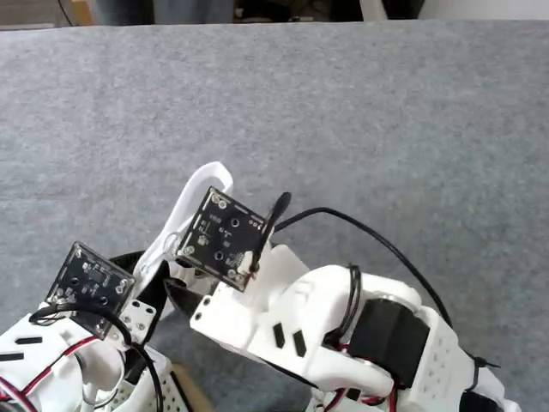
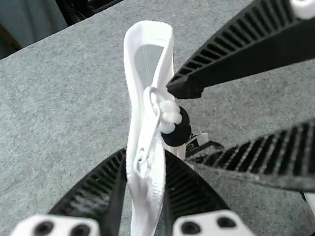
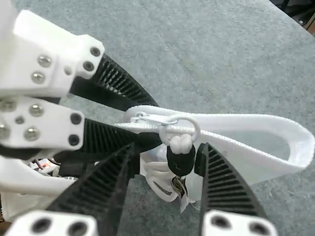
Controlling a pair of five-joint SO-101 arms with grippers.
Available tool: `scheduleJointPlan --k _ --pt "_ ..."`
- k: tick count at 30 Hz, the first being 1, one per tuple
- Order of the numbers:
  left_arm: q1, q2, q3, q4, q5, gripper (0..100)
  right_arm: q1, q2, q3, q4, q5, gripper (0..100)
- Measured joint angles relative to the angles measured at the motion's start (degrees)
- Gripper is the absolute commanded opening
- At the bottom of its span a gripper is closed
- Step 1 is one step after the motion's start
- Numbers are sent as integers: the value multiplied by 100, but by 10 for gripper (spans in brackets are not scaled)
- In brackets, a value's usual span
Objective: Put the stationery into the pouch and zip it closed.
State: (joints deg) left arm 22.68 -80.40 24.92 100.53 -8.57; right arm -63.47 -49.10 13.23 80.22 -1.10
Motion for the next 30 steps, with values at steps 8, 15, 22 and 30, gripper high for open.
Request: scheduleJointPlan --k 8,15,22,30 --pt "0 0 0 9 9 29 0 0 220 -167 -44 204" --pt "0 0 0 9 18 29 0 0 229 -176 -44 86" --pt "0 -9 -9 35 18 29 26 -79 325 -299 -53 18" --pt "0 -9 -9 35 18 29 149 -79 325 -316 316 12"
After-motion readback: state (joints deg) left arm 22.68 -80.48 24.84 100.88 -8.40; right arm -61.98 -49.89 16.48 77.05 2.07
